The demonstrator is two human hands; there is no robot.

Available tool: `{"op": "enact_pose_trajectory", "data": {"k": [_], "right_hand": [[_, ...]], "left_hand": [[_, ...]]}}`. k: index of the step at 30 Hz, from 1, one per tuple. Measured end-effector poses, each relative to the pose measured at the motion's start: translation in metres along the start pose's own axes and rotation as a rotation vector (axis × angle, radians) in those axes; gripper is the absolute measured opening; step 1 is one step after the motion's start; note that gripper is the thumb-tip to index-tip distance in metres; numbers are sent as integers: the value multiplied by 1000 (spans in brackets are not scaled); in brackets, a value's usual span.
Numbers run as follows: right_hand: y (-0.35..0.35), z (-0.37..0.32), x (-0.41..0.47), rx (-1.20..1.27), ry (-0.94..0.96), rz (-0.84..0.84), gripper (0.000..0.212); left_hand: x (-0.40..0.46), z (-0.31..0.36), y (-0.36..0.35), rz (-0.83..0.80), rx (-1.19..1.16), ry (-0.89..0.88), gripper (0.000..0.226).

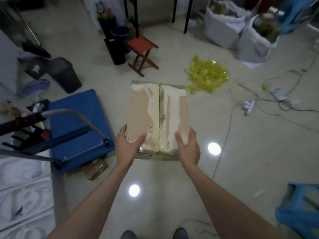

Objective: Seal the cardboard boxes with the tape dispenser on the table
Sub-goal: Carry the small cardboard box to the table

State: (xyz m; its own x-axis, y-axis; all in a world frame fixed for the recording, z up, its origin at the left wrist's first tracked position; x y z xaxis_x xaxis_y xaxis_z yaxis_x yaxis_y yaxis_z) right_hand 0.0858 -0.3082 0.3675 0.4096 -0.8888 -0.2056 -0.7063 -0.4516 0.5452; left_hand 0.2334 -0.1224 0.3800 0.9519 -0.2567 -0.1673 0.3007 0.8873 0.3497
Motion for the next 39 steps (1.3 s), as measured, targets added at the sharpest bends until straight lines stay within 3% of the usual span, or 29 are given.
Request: {"op": "enact_pose_trajectory", "data": {"k": [9, 18, 22, 29, 39], "right_hand": [[115, -201, -13, 69, 65, 6, 63], [202, -354, -33, 145, 158, -81, 58], [229, -396, -29, 165, 176, -72, 46], [266, -451, 25, 84, 189, -11, 46], [275, -507, 151, 102, 293, -9, 68]], "left_hand": [[-13, 215, 72, 78, 59, -108, 73], [-12, 358, 137, 3, 106, -174, 89], [-6, 409, 141, 3, 136, -224, 80], [31, 468, 107, -38, 103, -230, 83], [137, 562, 46, -30, 126, -308, 106]]}}
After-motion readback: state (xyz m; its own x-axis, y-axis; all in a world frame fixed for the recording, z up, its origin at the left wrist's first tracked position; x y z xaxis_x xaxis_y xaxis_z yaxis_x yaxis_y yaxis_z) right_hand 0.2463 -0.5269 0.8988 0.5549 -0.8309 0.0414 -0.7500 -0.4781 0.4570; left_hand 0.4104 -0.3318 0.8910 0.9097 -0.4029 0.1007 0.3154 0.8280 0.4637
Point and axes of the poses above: each hand's wrist, its own x-axis towards the middle knuckle, its own y-axis out of the back of the hand, z = x × y, the point moved 4 cm from there along x, towards the middle knuckle, and after that the axes turned 1 degree about -x, right-handed, at the moved point
